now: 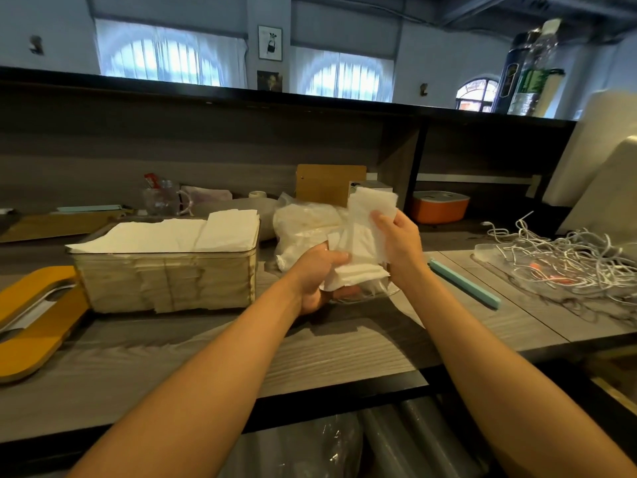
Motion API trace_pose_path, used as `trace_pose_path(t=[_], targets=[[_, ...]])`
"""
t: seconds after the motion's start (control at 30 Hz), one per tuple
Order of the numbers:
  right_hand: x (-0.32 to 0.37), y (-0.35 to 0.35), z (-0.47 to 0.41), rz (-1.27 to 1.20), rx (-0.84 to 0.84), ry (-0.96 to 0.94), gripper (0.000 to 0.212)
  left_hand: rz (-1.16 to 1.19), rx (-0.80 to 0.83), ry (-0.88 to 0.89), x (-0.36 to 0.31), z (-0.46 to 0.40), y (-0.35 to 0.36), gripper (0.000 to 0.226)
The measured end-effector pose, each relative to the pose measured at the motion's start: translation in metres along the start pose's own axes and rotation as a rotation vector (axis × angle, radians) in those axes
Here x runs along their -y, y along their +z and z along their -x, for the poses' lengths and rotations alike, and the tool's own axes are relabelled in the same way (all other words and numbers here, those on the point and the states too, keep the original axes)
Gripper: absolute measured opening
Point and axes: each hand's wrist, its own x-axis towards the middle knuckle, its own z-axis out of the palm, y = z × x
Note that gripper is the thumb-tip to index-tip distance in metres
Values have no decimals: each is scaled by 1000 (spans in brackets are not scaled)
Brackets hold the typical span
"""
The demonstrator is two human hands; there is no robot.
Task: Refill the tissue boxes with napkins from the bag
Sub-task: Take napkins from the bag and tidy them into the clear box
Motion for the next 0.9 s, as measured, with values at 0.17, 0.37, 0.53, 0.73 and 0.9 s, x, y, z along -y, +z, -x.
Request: trace_pose_path(t=[0.17,0.37,0.53,0.73,0.9], targets=[[7,-9,-1,-192,-127,6,20,93,-147,-16,3,-7,-2,16],[6,3,6,-114,125,46,11,221,-93,-25,2,-6,-3,50],[-7,17,7,289,141,-68,11,207,-62,66,1,-3,2,53],[-9,15,5,382,286,47,31,148,-59,158,-1,-2,1,52],[-8,12,7,393,323,-40,31,169,-68,158,1,-4,0,55]])
